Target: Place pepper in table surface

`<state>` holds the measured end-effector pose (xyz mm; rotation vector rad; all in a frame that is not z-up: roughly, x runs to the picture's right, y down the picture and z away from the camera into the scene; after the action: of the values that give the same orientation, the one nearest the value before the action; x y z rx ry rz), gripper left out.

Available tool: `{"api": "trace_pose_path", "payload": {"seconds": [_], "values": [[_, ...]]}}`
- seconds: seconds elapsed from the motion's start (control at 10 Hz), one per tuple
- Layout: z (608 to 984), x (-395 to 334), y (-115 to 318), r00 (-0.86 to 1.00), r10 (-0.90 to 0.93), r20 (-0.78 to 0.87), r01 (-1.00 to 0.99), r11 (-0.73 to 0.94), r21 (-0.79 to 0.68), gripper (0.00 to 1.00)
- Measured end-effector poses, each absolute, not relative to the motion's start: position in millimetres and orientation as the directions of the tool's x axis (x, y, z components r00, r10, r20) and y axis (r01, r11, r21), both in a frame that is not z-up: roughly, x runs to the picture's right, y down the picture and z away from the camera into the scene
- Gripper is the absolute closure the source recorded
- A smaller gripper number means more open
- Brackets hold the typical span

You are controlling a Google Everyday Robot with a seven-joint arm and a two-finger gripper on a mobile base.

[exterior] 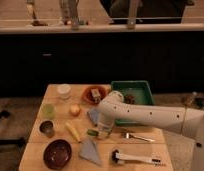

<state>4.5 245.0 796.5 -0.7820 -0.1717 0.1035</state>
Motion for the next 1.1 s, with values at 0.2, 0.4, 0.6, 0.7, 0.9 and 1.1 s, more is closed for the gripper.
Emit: {"api": "trace_pose_path", "payload": {"seconds": [0.2, 0.4, 0.6, 0.7, 0.9, 1.1], "values": [[796.5, 4.4, 244.6, 0.981, 0.157, 0.116, -0.029, 0.706, -0.708, 0.84], [796.4, 4.0, 244.6, 0.981, 0.156, 0.116, -0.029, 0.706, -0.708, 0.65], [796.4, 4.3, 244.6, 0.981, 0.157, 0.116, -0.029, 0.706, -0.708, 0.44], [796.4, 4.5, 244.6, 0.981, 0.157, 0.116, -0.03, 0.706, -0.708, 0.36], [796.4, 4.7, 244.6, 0.981, 0.157, 0.115, -0.03, 0.706, -0.708, 0.2], [796.4, 4.7, 244.6, 0.981, 0.158, 0.115, -0.03, 0.706, -0.708, 0.2]]}}
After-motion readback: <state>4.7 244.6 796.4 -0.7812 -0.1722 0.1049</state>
